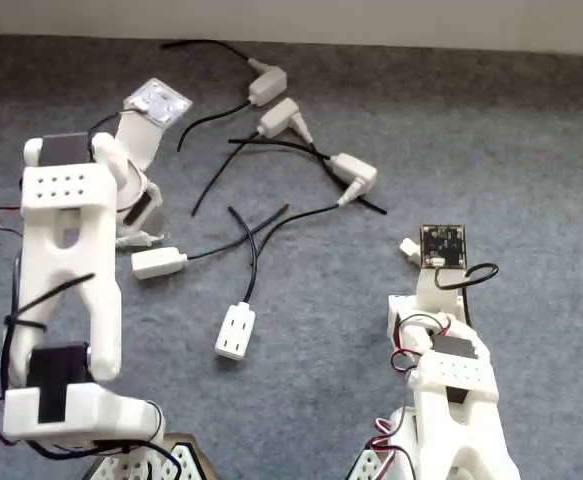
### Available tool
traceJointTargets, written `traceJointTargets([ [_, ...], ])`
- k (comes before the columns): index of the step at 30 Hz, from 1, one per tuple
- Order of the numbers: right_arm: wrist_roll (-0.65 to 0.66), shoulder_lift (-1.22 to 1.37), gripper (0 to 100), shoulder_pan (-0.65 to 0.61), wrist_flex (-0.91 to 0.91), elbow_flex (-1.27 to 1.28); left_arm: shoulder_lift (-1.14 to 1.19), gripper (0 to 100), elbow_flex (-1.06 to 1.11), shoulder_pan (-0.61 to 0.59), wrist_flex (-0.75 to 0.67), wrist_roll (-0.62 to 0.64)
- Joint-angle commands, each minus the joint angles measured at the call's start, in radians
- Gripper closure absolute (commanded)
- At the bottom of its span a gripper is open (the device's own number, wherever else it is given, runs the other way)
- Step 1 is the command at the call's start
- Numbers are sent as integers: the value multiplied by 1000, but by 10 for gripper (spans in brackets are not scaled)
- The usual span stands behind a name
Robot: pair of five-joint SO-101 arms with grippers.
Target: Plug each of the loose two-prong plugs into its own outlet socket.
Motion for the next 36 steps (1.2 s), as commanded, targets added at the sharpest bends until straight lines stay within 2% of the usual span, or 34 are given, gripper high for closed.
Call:
traceJointTargets([
  [1,-5,-5,992,-7,-18,-2,48,772,-127,-39,-17,-212],
  [7,-5,-5,992,-7,-18,-2,147,772,-257,-77,-54,-305],
  [18,-5,-5,992,-8,-19,-2,298,772,-262,-82,-77,-738],
  [28,-5,-5,992,-8,-19,-2,302,772,-209,-108,-86,-984],
  [33,-5,-5,992,-8,-19,-2,302,772,-94,-114,-238,-997],
  [36,-5,-5,992,-8,-19,-2,302,772,5,-104,-420,-1000],
])
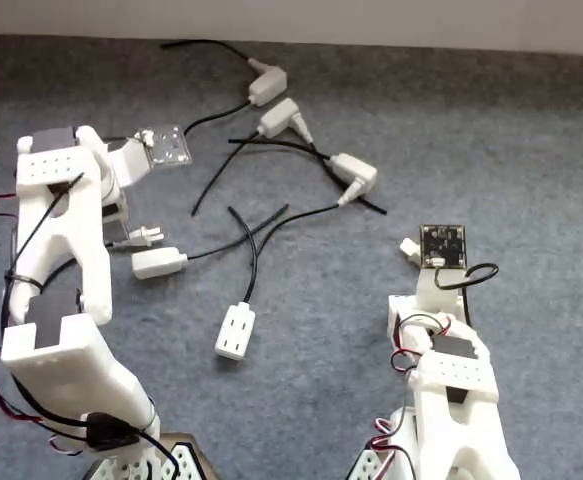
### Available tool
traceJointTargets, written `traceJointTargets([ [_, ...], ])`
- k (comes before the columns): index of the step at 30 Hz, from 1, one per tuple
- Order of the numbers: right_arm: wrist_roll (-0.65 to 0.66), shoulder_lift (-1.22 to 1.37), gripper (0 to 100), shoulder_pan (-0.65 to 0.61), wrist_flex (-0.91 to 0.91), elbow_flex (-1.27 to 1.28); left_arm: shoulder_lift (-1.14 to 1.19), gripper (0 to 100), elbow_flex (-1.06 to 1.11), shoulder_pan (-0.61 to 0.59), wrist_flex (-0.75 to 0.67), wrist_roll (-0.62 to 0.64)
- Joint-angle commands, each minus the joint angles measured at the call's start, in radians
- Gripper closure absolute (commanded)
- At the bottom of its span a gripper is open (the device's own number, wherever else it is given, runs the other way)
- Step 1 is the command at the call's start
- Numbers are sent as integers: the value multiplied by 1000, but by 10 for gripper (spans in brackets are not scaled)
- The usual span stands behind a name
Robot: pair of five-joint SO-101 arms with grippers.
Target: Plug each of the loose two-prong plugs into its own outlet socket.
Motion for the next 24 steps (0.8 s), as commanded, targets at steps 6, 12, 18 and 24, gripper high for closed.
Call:
traceJointTargets([
  [6,-5,-5,992,-8,-19,-2,-18,772,189,8,-448,-361],
  [12,-5,-5,992,-8,-19,-2,-18,772,182,76,-328,-361],
  [18,-5,-5,992,-8,-19,-4,-7,772,193,122,-310,-361],
  [24,-5,-5,992,-8,-19,-4,-18,772,179,120,-276,-361],
])
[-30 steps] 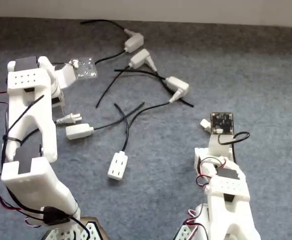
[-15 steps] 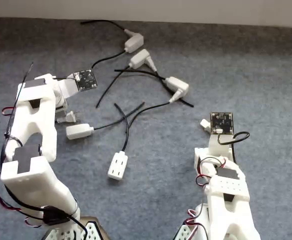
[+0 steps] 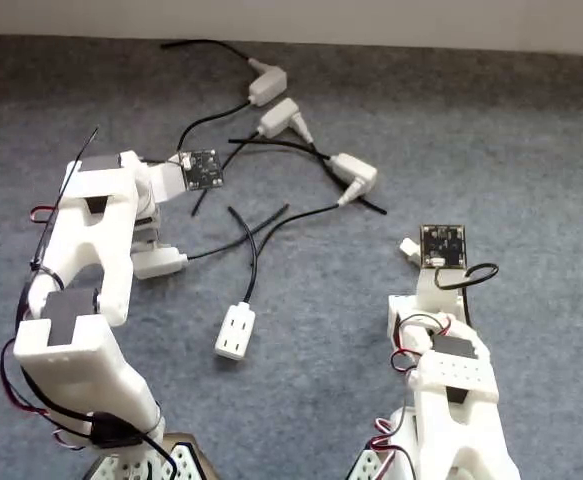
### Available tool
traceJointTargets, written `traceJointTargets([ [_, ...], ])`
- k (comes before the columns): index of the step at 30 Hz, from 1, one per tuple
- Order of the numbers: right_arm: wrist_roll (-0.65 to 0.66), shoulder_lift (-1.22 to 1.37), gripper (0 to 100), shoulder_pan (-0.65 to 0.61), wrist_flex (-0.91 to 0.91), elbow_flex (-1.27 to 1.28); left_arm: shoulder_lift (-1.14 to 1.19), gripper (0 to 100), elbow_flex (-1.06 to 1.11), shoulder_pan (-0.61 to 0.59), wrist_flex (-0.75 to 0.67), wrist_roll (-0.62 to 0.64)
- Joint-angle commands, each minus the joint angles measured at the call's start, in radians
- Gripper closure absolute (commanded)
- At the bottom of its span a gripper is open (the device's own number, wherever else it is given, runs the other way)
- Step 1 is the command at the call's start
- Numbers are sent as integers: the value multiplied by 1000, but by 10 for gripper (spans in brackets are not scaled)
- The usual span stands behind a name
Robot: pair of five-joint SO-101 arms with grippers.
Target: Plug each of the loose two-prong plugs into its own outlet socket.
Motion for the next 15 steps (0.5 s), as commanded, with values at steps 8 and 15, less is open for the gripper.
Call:
traceJointTargets([
  [8,-5,-5,992,-8,-19,-4,-18,772,-145,-18,104,-364],
  [15,-5,-4,992,-8,-19,-4,-8,772,-217,-33,255,-367],
])
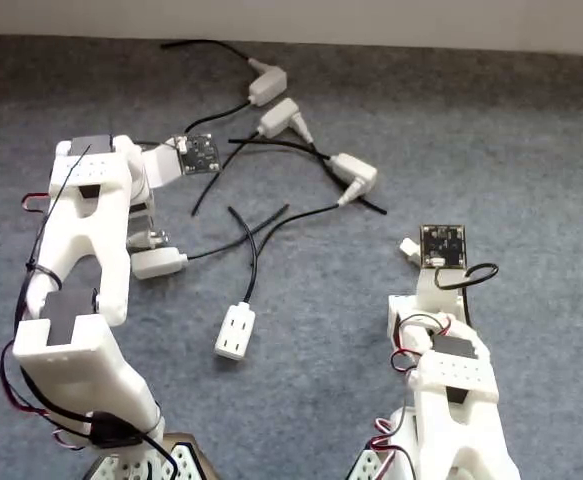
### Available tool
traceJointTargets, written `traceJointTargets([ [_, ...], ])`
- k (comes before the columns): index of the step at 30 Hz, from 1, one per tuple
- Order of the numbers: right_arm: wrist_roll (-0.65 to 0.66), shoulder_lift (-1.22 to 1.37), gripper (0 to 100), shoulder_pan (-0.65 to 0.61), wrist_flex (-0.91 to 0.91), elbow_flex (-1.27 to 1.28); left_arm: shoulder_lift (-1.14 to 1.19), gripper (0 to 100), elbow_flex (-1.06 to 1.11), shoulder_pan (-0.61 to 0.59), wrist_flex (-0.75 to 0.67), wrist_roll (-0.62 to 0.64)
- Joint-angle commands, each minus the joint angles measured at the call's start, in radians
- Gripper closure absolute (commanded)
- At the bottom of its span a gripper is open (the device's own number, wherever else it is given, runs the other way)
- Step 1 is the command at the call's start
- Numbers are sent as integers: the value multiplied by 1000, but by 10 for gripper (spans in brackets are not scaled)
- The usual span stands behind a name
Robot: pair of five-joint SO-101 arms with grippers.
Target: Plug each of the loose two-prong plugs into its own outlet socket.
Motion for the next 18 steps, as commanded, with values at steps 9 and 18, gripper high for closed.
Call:
traceJointTargets([
  [9,-5,-4,992,-8,-19,-4,-7,772,-97,-67,49,-368],
  [18,-5,-4,992,-8,-19,-4,-10,772,-22,-44,49,-368],
])
